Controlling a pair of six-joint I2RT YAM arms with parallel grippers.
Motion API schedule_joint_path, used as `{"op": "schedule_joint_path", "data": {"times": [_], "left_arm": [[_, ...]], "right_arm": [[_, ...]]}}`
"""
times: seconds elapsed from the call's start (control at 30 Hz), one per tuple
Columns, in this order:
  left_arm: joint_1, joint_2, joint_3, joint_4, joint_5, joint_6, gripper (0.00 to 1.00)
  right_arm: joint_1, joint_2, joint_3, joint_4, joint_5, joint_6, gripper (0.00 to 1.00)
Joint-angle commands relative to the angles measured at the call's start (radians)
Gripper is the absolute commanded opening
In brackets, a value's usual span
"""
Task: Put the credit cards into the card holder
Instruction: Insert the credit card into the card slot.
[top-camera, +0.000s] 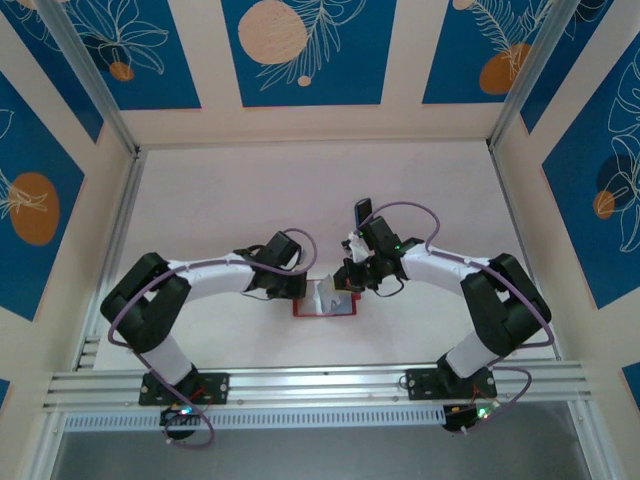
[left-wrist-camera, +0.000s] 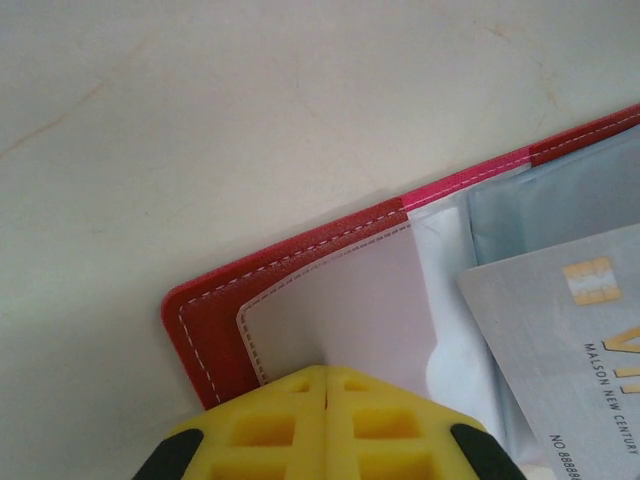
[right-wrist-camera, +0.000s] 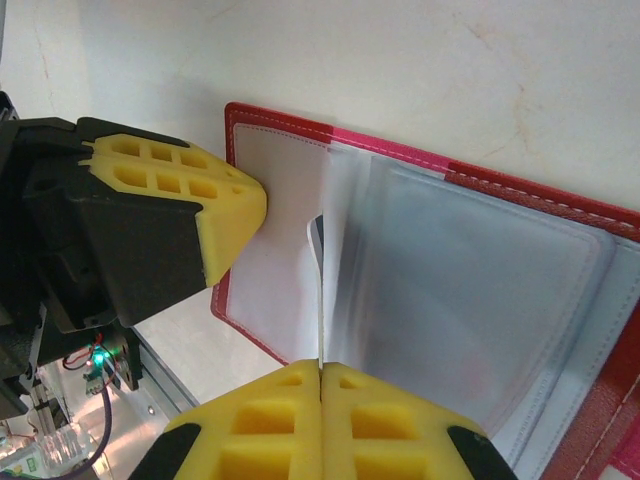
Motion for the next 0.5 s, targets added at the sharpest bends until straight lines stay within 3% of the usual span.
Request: {"op": "schedule_joint_path", "data": {"times": [0.0, 0.47], "left_arm": [[-0.009, 0.017, -0.036, -0.055, -0.044, -0.008, 0.05], [-0.008, 0.026, -0.039, -0.035, -0.032, -0.011, 0.05]], "right_arm": [[-0.002, 0.019, -0.006, -0.023, -0.020, -0.003, 0.00], [-0.014, 0.018, -0.021, -0.056, -0.001, -0.017, 0.00]]}}
